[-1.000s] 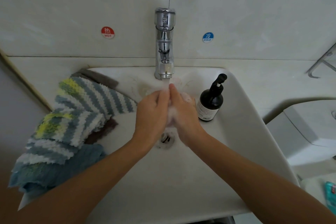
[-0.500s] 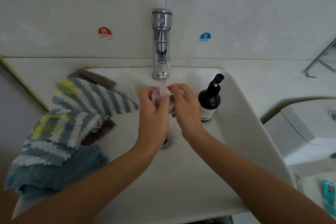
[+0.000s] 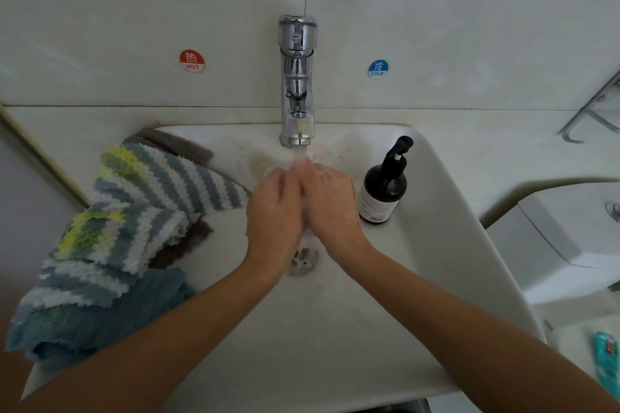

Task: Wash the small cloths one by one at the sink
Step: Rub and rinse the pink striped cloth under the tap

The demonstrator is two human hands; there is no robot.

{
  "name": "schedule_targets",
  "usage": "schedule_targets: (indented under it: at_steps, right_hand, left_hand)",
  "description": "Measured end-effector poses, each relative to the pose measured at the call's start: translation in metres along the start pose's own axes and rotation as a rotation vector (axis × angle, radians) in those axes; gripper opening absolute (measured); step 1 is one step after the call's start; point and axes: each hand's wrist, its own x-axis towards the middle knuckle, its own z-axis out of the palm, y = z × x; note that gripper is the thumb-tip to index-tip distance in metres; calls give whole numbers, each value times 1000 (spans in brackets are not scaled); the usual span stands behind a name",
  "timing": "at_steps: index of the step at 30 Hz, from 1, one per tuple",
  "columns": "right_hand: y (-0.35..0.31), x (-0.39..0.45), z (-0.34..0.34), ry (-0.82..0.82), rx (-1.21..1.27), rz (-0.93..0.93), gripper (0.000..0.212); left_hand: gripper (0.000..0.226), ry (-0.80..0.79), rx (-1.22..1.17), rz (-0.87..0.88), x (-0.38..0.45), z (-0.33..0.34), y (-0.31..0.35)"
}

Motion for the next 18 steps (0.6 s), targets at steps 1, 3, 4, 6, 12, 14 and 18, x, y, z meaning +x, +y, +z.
schedule_targets:
  at_steps: [1, 3, 4, 6, 12, 14, 18]
  right_hand:
    - [-1, 0, 0, 14, -41, -68, 46]
    - [-2, -1, 1, 52, -97, -160, 41]
    - [-1, -2, 2, 48, -70, -134, 40]
    - [1, -5, 2, 30, 76, -44, 35]
    - [4, -8, -4, -75, 223, -52, 16]
    - [5, -6, -5, -69, 239, -5, 31]
    - [6, -2, -8, -54, 225, 120, 32]
  left_hand:
    - [36, -2, -20, 1, 0, 0, 2]
    - [36, -7, -54, -11, 2, -1, 4]
    - [35, -8, -57, -16, 3, -2, 4]
    - [34, -1, -55, -24, 5, -3, 5]
    - [12, 77, -152, -77, 16, -10, 6]
    - [2, 88, -172, -81, 19, -12, 4]
    - [16, 98, -185, -40, 19, -11, 1]
